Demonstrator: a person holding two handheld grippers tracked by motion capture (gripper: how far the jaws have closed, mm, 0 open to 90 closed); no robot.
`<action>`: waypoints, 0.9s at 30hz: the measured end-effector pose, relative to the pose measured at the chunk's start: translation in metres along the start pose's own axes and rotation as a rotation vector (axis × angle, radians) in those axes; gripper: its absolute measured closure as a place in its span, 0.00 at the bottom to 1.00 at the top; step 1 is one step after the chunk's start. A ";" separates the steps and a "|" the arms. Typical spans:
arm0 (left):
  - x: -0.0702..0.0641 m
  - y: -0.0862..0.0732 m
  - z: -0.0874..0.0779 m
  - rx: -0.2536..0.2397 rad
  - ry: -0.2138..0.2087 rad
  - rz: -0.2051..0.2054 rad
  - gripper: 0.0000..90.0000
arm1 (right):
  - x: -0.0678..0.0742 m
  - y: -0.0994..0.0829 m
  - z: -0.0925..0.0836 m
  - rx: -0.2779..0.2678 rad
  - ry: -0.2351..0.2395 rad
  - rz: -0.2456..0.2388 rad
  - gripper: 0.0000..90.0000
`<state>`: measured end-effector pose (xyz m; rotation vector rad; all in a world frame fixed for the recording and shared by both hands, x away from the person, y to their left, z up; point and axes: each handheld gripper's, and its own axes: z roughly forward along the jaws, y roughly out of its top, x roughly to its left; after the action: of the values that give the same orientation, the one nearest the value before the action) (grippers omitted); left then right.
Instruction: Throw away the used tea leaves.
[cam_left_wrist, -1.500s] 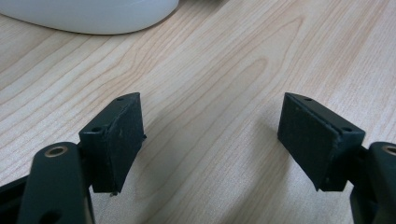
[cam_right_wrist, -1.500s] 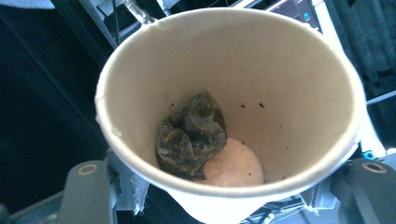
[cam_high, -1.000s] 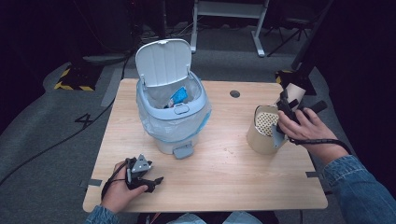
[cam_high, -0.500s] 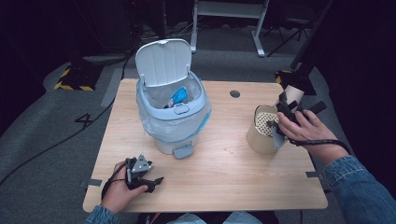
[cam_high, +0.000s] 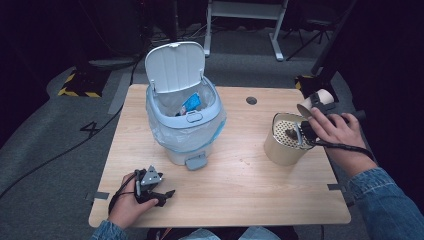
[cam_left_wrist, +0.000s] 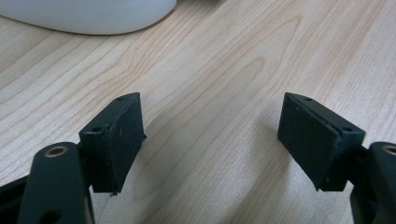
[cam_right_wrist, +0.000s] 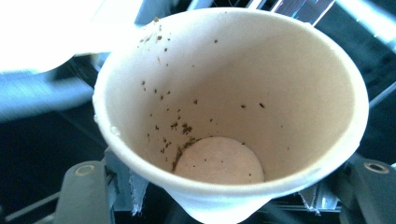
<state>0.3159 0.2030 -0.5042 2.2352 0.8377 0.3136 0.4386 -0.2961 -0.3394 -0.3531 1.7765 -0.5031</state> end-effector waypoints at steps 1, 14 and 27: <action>0.000 0.000 0.000 0.000 0.000 0.000 0.26 | -0.001 -0.004 0.000 -0.020 0.019 0.074 0.35; 0.000 0.000 0.000 0.000 -0.002 0.000 0.25 | -0.002 -0.037 0.001 -0.213 0.230 0.823 0.34; 0.000 0.000 0.000 -0.001 -0.003 -0.002 0.25 | 0.006 -0.052 0.004 -0.352 0.425 1.441 0.34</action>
<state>0.3161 0.2032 -0.5042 2.2330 0.8377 0.3098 0.4396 -0.3442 -0.3193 0.8525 2.0135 0.8155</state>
